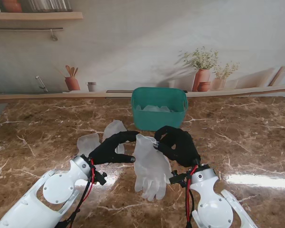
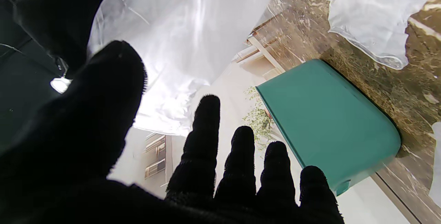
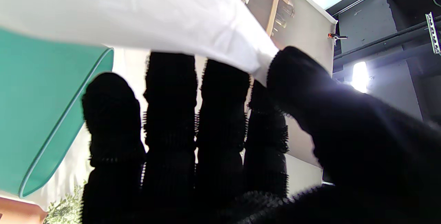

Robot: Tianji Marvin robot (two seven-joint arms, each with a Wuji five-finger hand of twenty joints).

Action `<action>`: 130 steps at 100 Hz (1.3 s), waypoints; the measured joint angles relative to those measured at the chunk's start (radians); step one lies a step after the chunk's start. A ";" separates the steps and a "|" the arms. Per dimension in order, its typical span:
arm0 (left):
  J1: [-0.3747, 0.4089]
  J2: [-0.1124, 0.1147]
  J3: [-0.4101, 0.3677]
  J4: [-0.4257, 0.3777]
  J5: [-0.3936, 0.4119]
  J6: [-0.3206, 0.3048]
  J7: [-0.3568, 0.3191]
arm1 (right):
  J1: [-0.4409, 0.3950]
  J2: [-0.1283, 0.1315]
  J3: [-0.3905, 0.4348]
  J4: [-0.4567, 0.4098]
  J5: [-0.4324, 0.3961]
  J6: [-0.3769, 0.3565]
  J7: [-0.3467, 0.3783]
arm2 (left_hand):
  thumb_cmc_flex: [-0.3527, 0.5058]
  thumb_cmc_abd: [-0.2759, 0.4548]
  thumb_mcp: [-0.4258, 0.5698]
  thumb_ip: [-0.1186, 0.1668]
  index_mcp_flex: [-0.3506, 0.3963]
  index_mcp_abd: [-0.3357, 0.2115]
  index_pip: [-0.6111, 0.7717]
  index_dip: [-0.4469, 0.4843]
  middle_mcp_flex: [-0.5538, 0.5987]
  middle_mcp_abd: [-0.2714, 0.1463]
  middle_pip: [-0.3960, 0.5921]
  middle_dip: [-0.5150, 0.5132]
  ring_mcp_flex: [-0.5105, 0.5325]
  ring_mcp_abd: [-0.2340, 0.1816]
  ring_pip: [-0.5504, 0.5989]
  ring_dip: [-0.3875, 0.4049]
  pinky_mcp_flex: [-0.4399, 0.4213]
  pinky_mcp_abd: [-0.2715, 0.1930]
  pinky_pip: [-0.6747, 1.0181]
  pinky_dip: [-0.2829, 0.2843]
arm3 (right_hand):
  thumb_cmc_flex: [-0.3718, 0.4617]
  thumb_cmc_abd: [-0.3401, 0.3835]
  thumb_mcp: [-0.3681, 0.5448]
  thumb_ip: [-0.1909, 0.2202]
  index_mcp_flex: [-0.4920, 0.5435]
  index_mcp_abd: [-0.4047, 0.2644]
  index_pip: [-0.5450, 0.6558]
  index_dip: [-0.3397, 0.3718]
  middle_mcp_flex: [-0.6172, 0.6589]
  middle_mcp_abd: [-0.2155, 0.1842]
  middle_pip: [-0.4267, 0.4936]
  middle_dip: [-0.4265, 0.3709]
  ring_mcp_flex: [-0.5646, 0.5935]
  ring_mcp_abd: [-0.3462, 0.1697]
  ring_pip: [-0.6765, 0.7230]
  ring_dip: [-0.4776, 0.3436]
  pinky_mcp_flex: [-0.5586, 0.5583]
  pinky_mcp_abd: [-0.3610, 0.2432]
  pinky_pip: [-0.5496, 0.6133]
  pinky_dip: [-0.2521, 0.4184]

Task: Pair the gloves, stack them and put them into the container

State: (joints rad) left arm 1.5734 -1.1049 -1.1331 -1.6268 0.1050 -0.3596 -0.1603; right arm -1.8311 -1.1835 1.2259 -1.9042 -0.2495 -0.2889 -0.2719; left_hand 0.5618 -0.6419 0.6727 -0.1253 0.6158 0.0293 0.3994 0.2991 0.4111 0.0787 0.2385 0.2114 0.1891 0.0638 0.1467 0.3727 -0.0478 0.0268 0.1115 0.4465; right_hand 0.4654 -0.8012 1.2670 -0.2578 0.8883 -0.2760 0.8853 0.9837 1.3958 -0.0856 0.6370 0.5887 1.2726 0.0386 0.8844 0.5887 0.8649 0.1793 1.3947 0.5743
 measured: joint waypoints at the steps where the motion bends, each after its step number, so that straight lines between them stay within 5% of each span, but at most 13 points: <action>1: 0.001 0.000 0.000 -0.001 0.000 0.000 0.000 | 0.000 0.000 -0.001 0.000 0.000 0.000 0.000 | 0.000 0.000 -0.001 0.000 0.004 -0.004 0.014 0.007 0.000 0.000 0.000 0.000 -0.006 0.000 0.000 0.000 0.000 0.000 -0.003 -0.008 | 0.000 0.000 0.000 0.000 0.000 0.000 0.000 0.000 0.000 0.000 0.000 0.000 0.000 0.000 0.000 0.000 0.000 0.000 0.000 0.000; 12: 0.010 -0.002 0.003 -0.007 -0.016 -0.006 0.024 | -0.001 0.001 -0.007 0.000 -0.007 0.000 -0.001 | 0.014 0.043 -0.030 0.000 0.044 -0.081 0.200 0.154 0.044 0.000 -0.001 0.006 -0.008 0.000 0.000 0.015 0.002 0.002 -0.024 -0.078 | 0.000 0.000 0.000 0.000 0.000 0.000 0.000 0.000 0.000 0.001 0.000 0.000 0.000 0.000 -0.001 0.000 -0.008 0.000 0.000 0.000; 23: 0.023 -0.009 0.005 -0.012 -0.034 -0.019 0.062 | -0.004 0.001 -0.011 0.001 -0.012 0.007 -0.006 | 0.256 0.145 -0.383 -0.018 0.096 -0.178 0.363 0.208 0.156 -0.006 -0.002 0.039 0.007 0.001 0.002 0.033 0.002 0.007 -0.024 -0.079 | -0.001 0.004 0.000 0.000 0.000 0.000 0.000 0.000 0.000 0.002 0.000 0.000 0.000 0.000 -0.007 0.000 -0.011 0.000 0.000 0.000; 30: 0.033 -0.014 0.006 -0.019 -0.036 -0.022 0.074 | -0.006 0.000 -0.013 0.002 -0.021 0.014 -0.013 | 0.315 0.187 -0.433 -0.017 0.128 -0.208 0.414 0.208 0.228 -0.015 0.018 0.063 0.059 0.015 0.013 0.049 0.002 0.016 -0.024 -0.079 | -0.001 0.004 -0.001 0.000 0.000 0.000 0.000 0.000 0.000 0.002 -0.001 0.001 0.000 0.000 -0.013 0.000 -0.018 0.000 0.000 0.000; 44: 0.041 -0.019 0.011 -0.024 -0.025 -0.037 0.099 | -0.009 -0.001 -0.014 0.006 -0.036 0.029 -0.025 | 0.337 0.228 -0.431 -0.017 0.165 -0.231 0.463 0.208 0.373 -0.032 0.056 0.120 0.174 0.037 0.063 0.100 0.002 0.039 -0.018 -0.045 | -0.001 0.006 -0.006 0.000 -0.001 0.000 0.000 0.000 0.000 0.002 -0.002 0.012 0.000 0.001 -0.038 -0.012 -0.035 0.000 0.000 0.000; 61: 0.068 -0.020 -0.003 -0.057 -0.028 -0.049 0.089 | -0.044 -0.002 -0.005 -0.001 -0.039 0.037 -0.035 | 0.388 0.268 -0.464 -0.012 0.175 -0.221 0.471 0.209 0.566 -0.036 0.124 0.203 0.356 0.100 0.195 0.237 -0.025 0.094 0.114 0.253 | 0.000 0.017 -0.020 0.000 -0.002 0.000 -0.001 0.000 -0.021 0.003 -0.002 0.036 0.000 0.002 -0.074 -0.013 -0.058 0.001 0.000 0.000; 77: 0.111 -0.003 -0.041 -0.114 0.048 -0.083 0.027 | -0.119 -0.002 0.012 -0.033 -0.052 0.029 -0.048 | 0.346 0.250 -0.367 -0.014 0.200 -0.190 0.494 0.182 0.691 -0.034 0.147 0.203 0.482 0.113 0.284 0.325 -0.011 0.131 0.285 0.400 | 0.001 0.026 -0.031 0.000 -0.002 0.000 -0.012 0.000 -0.022 0.003 -0.002 0.037 0.000 0.002 -0.074 -0.013 -0.024 -0.004 0.000 0.000; 110: 0.187 0.049 -0.079 -0.191 -0.066 -0.108 -0.157 | -0.263 0.009 0.032 -0.114 -0.053 -0.023 -0.008 | 0.304 0.235 -0.263 -0.022 0.201 -0.140 0.535 0.180 0.830 -0.033 0.203 0.148 0.623 0.116 0.363 0.354 -0.011 0.132 0.579 0.378 | 0.002 0.032 -0.044 0.000 -0.002 0.000 -0.012 -0.014 -0.022 0.003 -0.002 0.037 0.000 0.002 0.000 -0.013 0.055 -0.004 0.039 -0.064; 130: 0.192 0.058 -0.070 -0.185 -0.078 -0.110 -0.163 | -0.291 0.016 0.033 -0.133 -0.036 0.012 0.011 | 0.303 0.235 -0.253 -0.022 0.201 -0.131 0.546 0.180 0.848 -0.033 0.206 0.136 0.626 0.116 0.372 0.354 -0.011 0.132 0.628 0.351 | 0.002 0.032 -0.045 0.000 -0.002 0.000 -0.012 -0.025 -0.022 0.002 -0.002 0.037 0.000 0.002 0.044 -0.012 0.089 -0.004 0.064 -0.088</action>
State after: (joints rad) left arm 1.7657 -1.0472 -1.2031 -1.8114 0.0271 -0.4693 -0.3236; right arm -2.1222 -1.1676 1.2584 -2.0370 -0.2856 -0.2774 -0.2609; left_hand 0.8647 -0.4068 0.4193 -0.1474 0.8168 -0.1019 0.9454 0.4792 1.2590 0.0455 0.4443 0.3473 0.8151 0.1799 0.5186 0.7270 -0.0587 0.1588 0.7393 0.7976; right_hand 0.4671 -0.7687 1.2219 -0.2578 0.8865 -0.2756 0.8729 0.9590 1.3742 -0.0832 0.6348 0.6254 1.2726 0.0407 0.9287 0.5763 0.9540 0.1750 1.4583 0.4858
